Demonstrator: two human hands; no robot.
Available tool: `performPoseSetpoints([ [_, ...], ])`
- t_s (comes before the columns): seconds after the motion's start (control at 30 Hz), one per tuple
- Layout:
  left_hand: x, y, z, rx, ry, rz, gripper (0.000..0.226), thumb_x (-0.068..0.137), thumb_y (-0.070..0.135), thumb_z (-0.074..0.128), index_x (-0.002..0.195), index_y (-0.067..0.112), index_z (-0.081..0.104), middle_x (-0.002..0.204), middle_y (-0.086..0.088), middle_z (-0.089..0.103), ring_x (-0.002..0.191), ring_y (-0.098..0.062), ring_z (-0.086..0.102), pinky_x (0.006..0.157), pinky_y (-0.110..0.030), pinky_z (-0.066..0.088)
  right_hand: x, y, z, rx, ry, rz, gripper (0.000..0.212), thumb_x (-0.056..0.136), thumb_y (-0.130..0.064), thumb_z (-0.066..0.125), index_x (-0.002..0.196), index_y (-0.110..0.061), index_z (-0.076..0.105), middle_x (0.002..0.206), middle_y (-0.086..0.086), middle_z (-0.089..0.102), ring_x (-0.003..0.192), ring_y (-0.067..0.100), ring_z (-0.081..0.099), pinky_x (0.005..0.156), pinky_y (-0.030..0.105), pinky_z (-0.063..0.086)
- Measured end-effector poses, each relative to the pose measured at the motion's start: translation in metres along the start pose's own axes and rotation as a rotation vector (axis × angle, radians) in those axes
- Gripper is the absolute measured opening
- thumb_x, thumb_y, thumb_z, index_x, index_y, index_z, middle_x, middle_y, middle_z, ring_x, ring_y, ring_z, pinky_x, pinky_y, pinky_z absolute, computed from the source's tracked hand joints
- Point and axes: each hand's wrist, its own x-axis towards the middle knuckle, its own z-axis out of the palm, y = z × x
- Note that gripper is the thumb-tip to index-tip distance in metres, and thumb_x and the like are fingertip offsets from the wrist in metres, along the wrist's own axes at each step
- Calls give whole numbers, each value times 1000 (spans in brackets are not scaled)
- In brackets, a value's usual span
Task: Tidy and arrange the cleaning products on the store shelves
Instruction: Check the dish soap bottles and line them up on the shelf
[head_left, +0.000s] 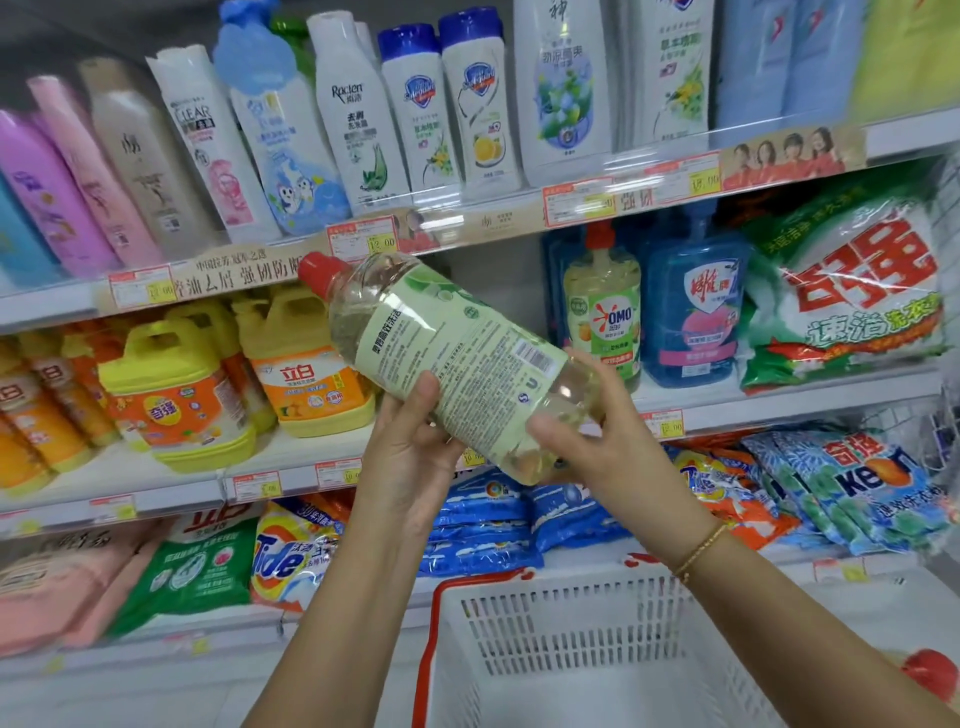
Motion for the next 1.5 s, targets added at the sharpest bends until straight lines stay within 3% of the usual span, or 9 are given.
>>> performPoseSetpoints([
  [0.1,-1,-2,1,-24,50,8,103,38,33,97,130,17,54,116,-7,69,104,-19,68,74,-36,58,-1,13,0,-573,83,-380,98,60,-40,84,139,-46,26,149,-5,26,130,-9,33,101,10,38],
  [0.2,-4,-5,5,-16,31,10,93,42,34,96,125,19,58,117,-7,69,104,-19,68,73,-33,57,4,26,3,-1014,193,-724,91,64,-35,81,140,-35,30,151,8,17,143,25,20,113,33,26],
  [0.37,-8,-2,11,32,19,-12,100,43,37,95,132,19,53,116,-6,69,103,-20,68,75,-34,58,8,21,-4,-1063,239,-823,84,66,-28,81,138,-29,37,142,15,30,135,36,30,116,28,17],
  [0.57,-10,13,0,84,-186,-49,111,55,39,90,148,20,32,130,-6,61,114,-27,62,90,-40,54,-6,-2,-1,-636,155,-529,84,62,-39,82,136,-38,42,136,-6,44,127,1,41,98,6,33],
  [0.7,-9,12,3,18,-183,-83,114,51,35,93,147,25,34,135,-5,58,122,-29,57,93,-40,53,-8,-9,-4,116,-3,-117,86,52,-35,91,129,-35,53,122,-8,64,111,13,62,86,30,55],
  [0.87,-5,12,-1,17,-116,-104,111,43,34,96,141,17,44,123,-1,67,103,-19,68,78,-30,56,-8,0,-9,701,-168,265,81,48,-45,88,121,-21,63,128,19,59,112,41,60,84,62,49],
  [1.2,1,5,-10,33,-15,-139,89,37,33,98,117,13,63,113,-10,70,102,-24,69,76,-45,59,-23,5,-7,718,-310,473,66,70,-61,67,118,-16,66,128,19,60,114,42,58,94,62,45],
  [1.3,2,3,-14,-2,46,-243,100,36,35,98,125,11,60,120,-14,67,109,-27,66,79,-48,57,-21,-4,-4,582,-311,471,65,84,-64,36,124,-18,59,124,14,64,114,36,60,100,62,39],
  [1.5,3,-4,-21,-22,69,-408,100,52,43,91,136,9,52,133,-18,58,122,-33,57,96,-55,48,-22,-12,1,443,-380,459,70,78,-69,36,123,-20,59,118,14,66,110,41,61,98,56,45],
])
